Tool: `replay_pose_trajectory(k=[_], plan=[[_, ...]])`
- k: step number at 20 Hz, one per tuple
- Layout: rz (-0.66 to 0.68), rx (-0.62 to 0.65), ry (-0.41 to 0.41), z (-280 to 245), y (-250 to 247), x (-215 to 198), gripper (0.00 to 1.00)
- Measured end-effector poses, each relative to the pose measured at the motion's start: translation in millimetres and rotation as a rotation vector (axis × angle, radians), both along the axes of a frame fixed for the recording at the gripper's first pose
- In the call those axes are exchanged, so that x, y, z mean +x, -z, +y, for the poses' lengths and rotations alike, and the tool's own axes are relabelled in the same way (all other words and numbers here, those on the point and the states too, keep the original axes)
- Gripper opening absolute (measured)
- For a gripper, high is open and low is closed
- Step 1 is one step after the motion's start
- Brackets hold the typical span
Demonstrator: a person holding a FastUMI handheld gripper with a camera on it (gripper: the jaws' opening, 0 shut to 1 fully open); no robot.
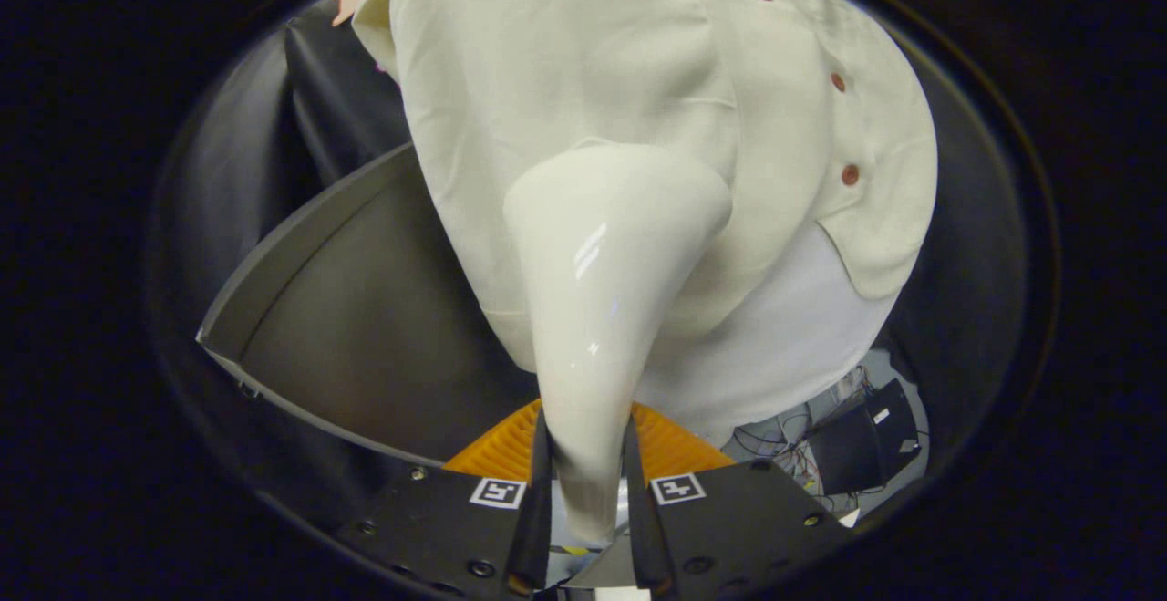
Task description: Iron the clothes twice with a garment steamer, once on the left side and once on the right side.
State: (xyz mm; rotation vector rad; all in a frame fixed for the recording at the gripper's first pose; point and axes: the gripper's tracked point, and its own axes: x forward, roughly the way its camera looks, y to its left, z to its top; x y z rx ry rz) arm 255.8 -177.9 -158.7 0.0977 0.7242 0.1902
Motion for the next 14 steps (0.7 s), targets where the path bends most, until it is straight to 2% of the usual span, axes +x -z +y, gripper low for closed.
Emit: replay_pose_trajectory(k=[9,14], plan=[[0.101,-0.03,0.016,-5.5,61.6,-22.3,0.35],[0.113,-0.021,0.023,-6.5,62.3,-32.0,0.35]])
